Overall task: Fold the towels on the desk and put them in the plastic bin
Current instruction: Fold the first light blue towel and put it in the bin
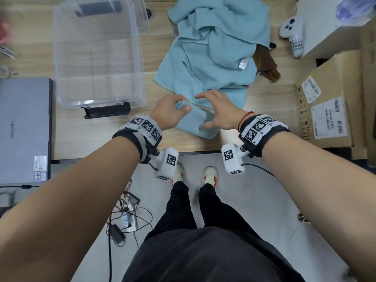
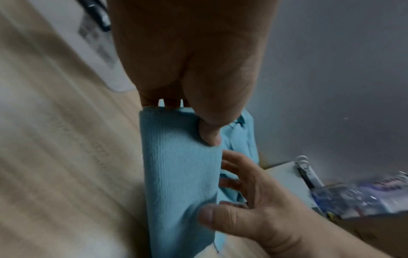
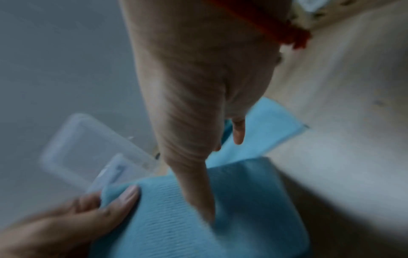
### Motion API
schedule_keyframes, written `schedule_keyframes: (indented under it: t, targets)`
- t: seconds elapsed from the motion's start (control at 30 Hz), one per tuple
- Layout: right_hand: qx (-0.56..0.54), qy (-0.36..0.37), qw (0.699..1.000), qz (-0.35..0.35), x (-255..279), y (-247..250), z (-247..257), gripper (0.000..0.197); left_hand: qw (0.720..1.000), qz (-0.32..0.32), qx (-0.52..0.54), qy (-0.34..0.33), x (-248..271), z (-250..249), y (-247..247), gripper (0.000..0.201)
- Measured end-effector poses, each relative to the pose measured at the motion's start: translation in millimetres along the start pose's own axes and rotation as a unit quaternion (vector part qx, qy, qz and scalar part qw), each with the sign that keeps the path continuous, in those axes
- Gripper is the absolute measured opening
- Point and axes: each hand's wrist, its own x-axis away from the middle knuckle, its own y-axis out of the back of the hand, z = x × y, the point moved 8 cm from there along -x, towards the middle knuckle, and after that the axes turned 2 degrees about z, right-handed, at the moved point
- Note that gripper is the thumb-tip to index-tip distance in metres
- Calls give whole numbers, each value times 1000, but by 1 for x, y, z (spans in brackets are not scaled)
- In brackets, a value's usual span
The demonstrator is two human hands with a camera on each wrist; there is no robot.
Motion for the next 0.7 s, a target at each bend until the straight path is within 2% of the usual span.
schedule_keyframes:
  t: [0.07, 0.13, 0.2, 0.23, 0.37, 0.5, 0.6, 0.7]
  targets:
    - [52, 40, 996, 56, 5, 7, 19, 100, 999, 29, -19, -40, 3, -29, 3, 18]
    - [53, 55, 993, 88, 13, 16, 33, 78, 997, 36, -13, -66, 7, -51, 12, 23]
    - [40, 59, 994, 83, 20, 30, 39, 48, 996, 21, -9, -83, 13, -70, 28, 31]
    - [32, 57, 995, 75, 22, 38, 41, 40, 997, 10, -9, -81, 15, -77, 38, 33]
    - [35, 59, 996, 56, 28, 64, 51, 35, 995, -74, -36, -59, 24, -84, 89, 23]
    - [-21, 61, 998, 0, 21, 96, 71, 37, 987, -155, -33, 6, 35, -59, 141, 31]
    - [-81, 56, 994, -39, 6, 114, 92, 36, 979, -197, 14, 46, 47, -36, 176, 32]
    - [-90, 58, 993, -44, -17, 120, 123, 38, 975, -208, 44, 68, 52, -10, 208, 37]
